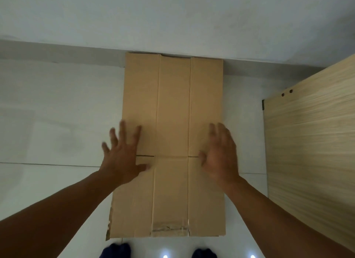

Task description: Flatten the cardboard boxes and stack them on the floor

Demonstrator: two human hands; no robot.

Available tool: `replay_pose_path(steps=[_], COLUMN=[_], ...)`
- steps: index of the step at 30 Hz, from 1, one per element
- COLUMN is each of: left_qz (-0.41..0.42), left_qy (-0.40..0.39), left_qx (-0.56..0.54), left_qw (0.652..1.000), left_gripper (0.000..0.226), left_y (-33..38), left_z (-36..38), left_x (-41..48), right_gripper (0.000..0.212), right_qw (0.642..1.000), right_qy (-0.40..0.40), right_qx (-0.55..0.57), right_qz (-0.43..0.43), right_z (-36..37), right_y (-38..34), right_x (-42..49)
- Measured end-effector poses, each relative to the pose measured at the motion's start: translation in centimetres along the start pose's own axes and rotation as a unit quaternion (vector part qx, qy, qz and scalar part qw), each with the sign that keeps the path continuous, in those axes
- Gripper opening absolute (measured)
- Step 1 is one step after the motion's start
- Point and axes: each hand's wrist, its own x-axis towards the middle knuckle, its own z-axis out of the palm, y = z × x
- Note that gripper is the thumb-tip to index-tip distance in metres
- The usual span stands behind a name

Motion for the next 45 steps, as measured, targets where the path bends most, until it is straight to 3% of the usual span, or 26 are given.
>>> replay_pose_path(steps=[3, 5, 9, 20, 23, 26, 28, 32, 35, 39, 45], left_qz=[0.107, 0.115, 0.117, 0.099, 0.101, 0.106, 0.109, 0.112, 0.108, 0.109, 0.126], left_qy=[-0.004, -0.024, -0.077, -0.128, -0.114, -0.067, -0.036, -0.033, -0.095, -0.107, -0.121], left_qx=[0.104, 0.139, 0.176, 0.187, 0.189, 0.195, 0.186, 0.16, 0.152, 0.151, 0.103], left_qw=[0.989, 0.983, 0.975, 0.969, 0.97, 0.973, 0.976, 0.98, 0.978, 0.977, 0.979], left_gripper=[0.144, 0.155, 0.167, 0.17, 0.169, 0.163, 0.15, 0.115, 0.132, 0.141, 0.127], left_y=[2.2, 3.4, 4.8, 5.4, 5.2, 5.1, 5.3, 5.7, 5.2, 5.1, 5.3], left_z=[-1.6, -2.6, -4.3, -4.1, -3.9, -3.6, -3.2, -0.8, 0.6, 0.8, -3.7], left_x=[2.2, 4.4, 8.0, 9.8, 9.3, 8.1, 6.7, 2.7, 1.4, 2.0, -0.9], right_gripper=[0.113, 0.128, 0.142, 0.146, 0.138, 0.113, 0.102, 0.103, 0.107, 0.109, 0.075], right_qw=[0.985, 0.978, 0.975, 0.96, 0.97, 0.978, 0.975, 0.973, 0.969, 0.965, 0.968], right_qy=[-0.101, -0.16, -0.191, -0.236, -0.197, -0.143, -0.141, -0.164, -0.193, -0.209, -0.221], right_qx=[-0.055, -0.056, -0.079, -0.133, -0.108, -0.092, -0.088, -0.074, -0.077, -0.097, -0.073], right_qz=[-0.132, -0.12, -0.086, -0.077, -0.089, -0.12, -0.148, -0.142, -0.132, -0.125, -0.088], right_z=[-0.2, -0.4, -1.0, -1.0, -0.9, -0.4, 0.3, 2.0, 2.4, 2.8, -2.8], right_y=[-2.8, -4.0, -4.7, -5.0, -4.7, -4.4, -4.1, -3.3, -3.2, -3.3, -4.1], right_x=[2.2, 4.5, 7.9, 9.5, 8.7, 5.6, 2.6, -0.5, 0.3, 0.3, -1.5])
